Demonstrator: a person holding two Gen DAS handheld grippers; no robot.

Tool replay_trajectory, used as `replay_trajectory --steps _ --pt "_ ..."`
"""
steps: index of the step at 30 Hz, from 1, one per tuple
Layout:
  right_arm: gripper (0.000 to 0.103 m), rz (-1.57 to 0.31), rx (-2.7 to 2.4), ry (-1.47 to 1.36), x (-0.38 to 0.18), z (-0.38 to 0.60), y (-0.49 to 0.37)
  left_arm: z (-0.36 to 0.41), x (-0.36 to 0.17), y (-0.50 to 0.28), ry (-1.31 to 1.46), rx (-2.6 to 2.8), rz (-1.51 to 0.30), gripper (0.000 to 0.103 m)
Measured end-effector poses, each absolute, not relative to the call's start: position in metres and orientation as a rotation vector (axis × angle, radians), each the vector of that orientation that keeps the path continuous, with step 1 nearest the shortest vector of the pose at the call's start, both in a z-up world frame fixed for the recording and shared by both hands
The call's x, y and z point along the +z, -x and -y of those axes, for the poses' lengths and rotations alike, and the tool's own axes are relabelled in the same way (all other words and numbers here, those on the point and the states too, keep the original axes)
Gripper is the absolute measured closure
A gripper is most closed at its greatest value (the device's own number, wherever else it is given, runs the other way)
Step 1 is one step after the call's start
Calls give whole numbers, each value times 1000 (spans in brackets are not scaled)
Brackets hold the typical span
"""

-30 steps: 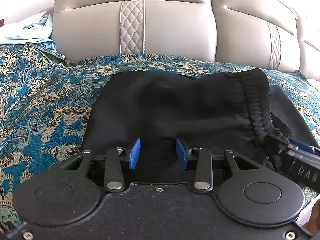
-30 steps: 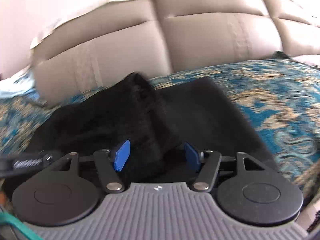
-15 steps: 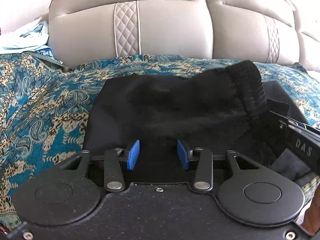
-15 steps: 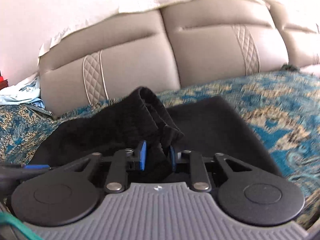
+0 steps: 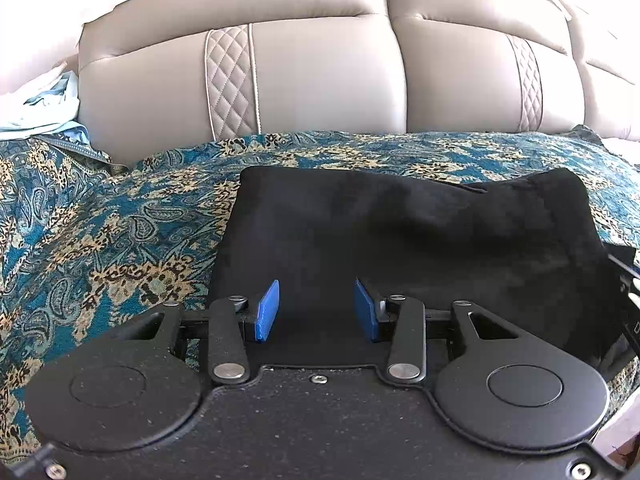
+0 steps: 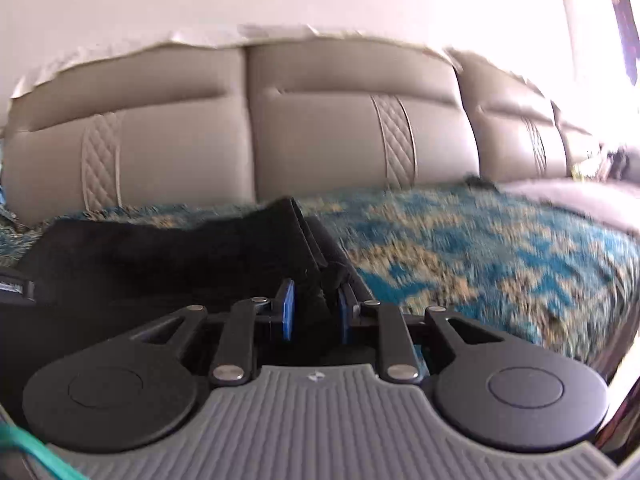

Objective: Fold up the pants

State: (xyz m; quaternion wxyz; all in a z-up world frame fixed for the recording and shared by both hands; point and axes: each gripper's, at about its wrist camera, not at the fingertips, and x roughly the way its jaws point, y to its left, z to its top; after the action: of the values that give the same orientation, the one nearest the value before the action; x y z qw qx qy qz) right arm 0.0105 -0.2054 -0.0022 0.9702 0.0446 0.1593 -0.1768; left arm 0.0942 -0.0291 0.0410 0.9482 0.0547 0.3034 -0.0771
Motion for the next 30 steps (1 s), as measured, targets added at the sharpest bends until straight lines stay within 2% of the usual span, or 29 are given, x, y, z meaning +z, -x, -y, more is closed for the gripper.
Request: replay_trajectory --steps 5,6,9,12,17,21,22,25,27,30 --pt "71 -345 -339 -96 -7 211 -12 26 36 -99 -120 -141 -633 63" --pt "58 -346 -338 -99 -7 213 -11 25 35 -100 -120 -138 -637 63" --pt "40 -309 -364 -99 -2 214 -6 23 34 -101 -120 -132 -642 63" --pt "32 -216 -376 -45 8 208 0 21 34 -101 -116 -130 -641 63" --pt "30 -192 -276 15 30 212 -18 17 46 -116 -121 -126 -652 63" --pt "30 -369 -66 91 52 219 -60 7 71 -150 -110 -117 -657 64" --pt "32 -395 -36 116 54 220 -67 5 77 -160 -89 -126 -657 66" --pt "42 -441 26 170 56 219 -84 3 83 -183 -45 -141 -686 82" --pt "49 -470 65 167 52 223 -92 4 79 -195 -42 -167 -715 82" --pt "52 -501 60 156 42 224 -100 9 69 -203 -79 -167 -714 82"
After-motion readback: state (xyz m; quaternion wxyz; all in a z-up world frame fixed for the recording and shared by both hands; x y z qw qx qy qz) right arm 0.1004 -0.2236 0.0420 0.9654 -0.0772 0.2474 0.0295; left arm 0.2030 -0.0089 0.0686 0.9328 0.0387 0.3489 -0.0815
